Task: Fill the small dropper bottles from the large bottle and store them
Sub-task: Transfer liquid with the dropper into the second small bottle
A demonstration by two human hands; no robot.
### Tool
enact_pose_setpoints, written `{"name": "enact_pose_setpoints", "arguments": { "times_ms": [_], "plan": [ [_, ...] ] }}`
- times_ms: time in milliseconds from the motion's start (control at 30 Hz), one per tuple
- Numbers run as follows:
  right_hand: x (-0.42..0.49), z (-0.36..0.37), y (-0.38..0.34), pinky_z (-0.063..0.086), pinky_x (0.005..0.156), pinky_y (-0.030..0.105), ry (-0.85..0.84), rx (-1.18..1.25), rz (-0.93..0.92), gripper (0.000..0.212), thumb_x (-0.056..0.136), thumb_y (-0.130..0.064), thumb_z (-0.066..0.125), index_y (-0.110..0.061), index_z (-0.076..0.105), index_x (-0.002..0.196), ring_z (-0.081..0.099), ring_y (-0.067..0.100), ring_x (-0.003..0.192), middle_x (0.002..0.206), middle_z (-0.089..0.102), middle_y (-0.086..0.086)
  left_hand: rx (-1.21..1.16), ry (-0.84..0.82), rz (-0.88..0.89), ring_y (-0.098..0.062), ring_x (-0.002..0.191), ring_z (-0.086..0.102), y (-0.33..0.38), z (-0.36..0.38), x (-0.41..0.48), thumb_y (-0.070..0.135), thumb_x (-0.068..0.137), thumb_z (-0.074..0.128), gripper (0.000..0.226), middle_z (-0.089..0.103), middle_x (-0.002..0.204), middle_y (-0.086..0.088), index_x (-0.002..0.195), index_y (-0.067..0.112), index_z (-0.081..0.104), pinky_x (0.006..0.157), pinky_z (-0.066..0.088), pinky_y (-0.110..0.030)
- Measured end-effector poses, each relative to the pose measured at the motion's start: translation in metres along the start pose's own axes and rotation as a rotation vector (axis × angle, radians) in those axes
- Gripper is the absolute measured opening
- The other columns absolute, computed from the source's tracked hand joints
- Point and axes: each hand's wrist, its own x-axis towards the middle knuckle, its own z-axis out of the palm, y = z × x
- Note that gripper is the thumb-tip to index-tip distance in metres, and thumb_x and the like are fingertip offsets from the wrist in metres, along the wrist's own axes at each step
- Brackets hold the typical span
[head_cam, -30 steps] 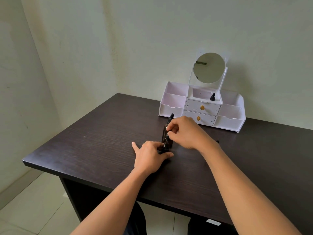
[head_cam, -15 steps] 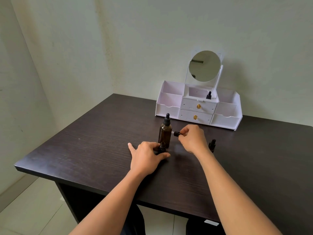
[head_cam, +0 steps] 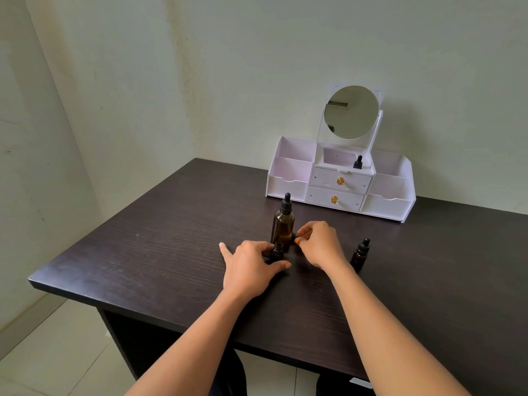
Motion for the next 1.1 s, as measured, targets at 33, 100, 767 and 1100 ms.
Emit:
{"name": "enact_pose_setpoints", "arguments": {
  "times_ms": [33,100,767,1100],
  "plan": [
    [0.000,-0.001,0.000,0.050,0.073,0.025,-0.001,0.005,-0.003,0.013,0.093,-0.018,0.069,-0.022,0.067,0.105,0.064,0.016,0.093,0.108,0.067,0.003,0.001,0.002,-0.006,-0.008,0.107,0.060,0.000,0.000,0.001,0.063,0.078,0.072,0.044,0.072,0.096,0.016,0.113,0.037,0.071,0.119,-0.013,-0.056],
    [-0.002,-0.004,0.000,0.048,0.069,0.023,0.001,0.016,-0.005,0.015,0.093,-0.019,0.068,-0.021,0.068,0.107,0.064,0.015,0.091,0.107,0.068,0.003,-0.002,0.001,-0.019,-0.008,0.109,0.060,0.001,0.000,0.001,0.064,0.076,0.073,0.047,0.073,0.099,0.015,0.114,0.037,0.071,0.119,-0.013,-0.054],
    [0.001,-0.047,-0.068,0.034,0.054,0.004,0.145,0.100,-0.376,0.007,0.092,-0.017,0.067,-0.015,0.071,0.087,0.054,-0.001,0.061,0.069,0.059,-0.012,-0.026,-0.016,-0.019,-0.007,0.107,0.062,0.000,-0.002,0.000,0.063,0.076,0.073,0.045,0.073,0.100,0.014,0.111,0.035,0.072,0.119,-0.013,-0.055],
    [0.003,-0.048,-0.065,0.041,0.062,0.011,0.161,0.168,-0.337,0.021,0.088,-0.029,0.072,-0.012,0.072,0.101,0.056,0.000,0.066,0.071,0.058,-0.011,-0.021,-0.012,-0.020,-0.006,0.106,0.061,0.000,-0.002,0.000,0.064,0.076,0.074,0.042,0.073,0.099,0.014,0.108,0.037,0.072,0.119,-0.011,-0.057]
  ]
}}
